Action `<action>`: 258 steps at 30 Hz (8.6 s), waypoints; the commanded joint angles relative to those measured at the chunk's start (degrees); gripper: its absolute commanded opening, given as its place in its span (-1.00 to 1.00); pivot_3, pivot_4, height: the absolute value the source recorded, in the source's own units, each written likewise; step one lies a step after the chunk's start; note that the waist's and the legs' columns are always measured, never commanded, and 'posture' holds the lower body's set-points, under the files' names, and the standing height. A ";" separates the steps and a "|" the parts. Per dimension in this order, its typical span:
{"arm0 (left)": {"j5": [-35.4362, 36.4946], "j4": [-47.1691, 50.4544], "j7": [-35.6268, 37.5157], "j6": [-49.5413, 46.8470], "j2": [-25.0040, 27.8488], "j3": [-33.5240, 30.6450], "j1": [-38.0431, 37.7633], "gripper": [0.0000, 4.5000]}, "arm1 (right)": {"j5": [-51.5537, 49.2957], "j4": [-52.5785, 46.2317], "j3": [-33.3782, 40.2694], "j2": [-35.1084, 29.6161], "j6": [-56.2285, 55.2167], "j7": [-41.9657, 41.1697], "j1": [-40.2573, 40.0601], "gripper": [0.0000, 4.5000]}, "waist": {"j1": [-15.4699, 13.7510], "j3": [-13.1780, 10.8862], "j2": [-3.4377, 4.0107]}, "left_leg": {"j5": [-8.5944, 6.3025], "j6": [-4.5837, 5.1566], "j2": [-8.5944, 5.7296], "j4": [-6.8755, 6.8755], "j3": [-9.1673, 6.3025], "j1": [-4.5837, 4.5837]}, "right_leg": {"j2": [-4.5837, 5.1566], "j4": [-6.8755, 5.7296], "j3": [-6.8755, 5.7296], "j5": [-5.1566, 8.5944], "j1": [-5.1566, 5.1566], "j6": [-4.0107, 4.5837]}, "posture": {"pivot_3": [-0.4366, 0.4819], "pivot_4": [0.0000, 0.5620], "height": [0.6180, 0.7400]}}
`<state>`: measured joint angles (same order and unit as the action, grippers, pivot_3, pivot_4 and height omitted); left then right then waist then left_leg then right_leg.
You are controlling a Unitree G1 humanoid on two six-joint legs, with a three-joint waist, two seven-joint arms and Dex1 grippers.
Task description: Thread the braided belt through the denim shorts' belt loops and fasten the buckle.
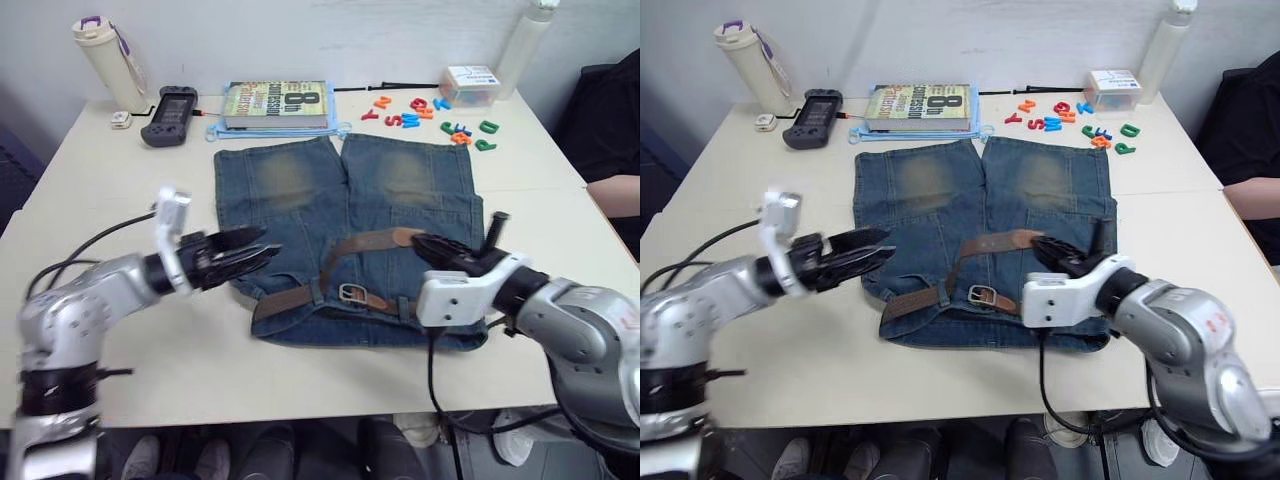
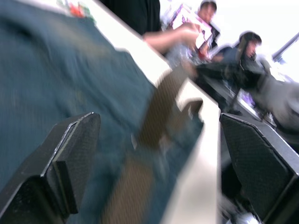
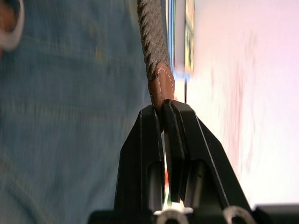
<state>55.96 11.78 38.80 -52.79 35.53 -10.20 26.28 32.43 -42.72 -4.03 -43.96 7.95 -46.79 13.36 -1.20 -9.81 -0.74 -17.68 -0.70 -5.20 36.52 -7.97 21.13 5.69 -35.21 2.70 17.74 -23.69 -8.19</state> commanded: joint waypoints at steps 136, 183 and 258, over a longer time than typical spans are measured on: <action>-52.90 3.53 -11.76 27.78 -17.69 20.08 -11.79 -1.00 | 10.80 -2.10 -18.56 39.16 52.61 14.63 1.28 -0.98 | 1.20 0.00 -0.08 | -0.16 0.07 0.04 0.57 0.70 0.10 | -0.11 -0.79 0.56 -0.03 -0.53 -0.05 | -0.05 -0.47 1.00; -52.98 1.63 -14.16 24.60 -20.66 21.66 -8.68 -1.00 | -1.00 -4.60 -16.95 40.26 64.02 20.63 3.49 -0.98 | 1.26 0.00 -0.06 | -0.15 0.05 0.02 0.54 0.76 0.18 | -0.07 -0.88 0.56 -0.03 -0.70 -0.05 | -0.05 -0.47 1.00; -53.45 -2.50 -10.30 32.14 -22.63 23.23 -7.12 -1.00 | -14.66 -5.40 -17.39 -6.26 38.15 14.12 14.84 0.91 | -0.01 -0.05 -0.13 | -0.16 0.14 0.01 0.59 0.84 0.33 | -0.02 -0.71 0.54 -0.05 -0.73 -0.09 | -0.05 -0.47 1.00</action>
<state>2.06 8.26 28.23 -21.21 13.25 12.57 18.90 12.06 -48.64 -18.60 -48.35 52.47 -34.70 27.64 -1.20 -9.86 -0.87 -17.84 -0.56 -5.19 37.09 -7.10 21.46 5.68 -35.94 3.25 17.70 -24.43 -8.28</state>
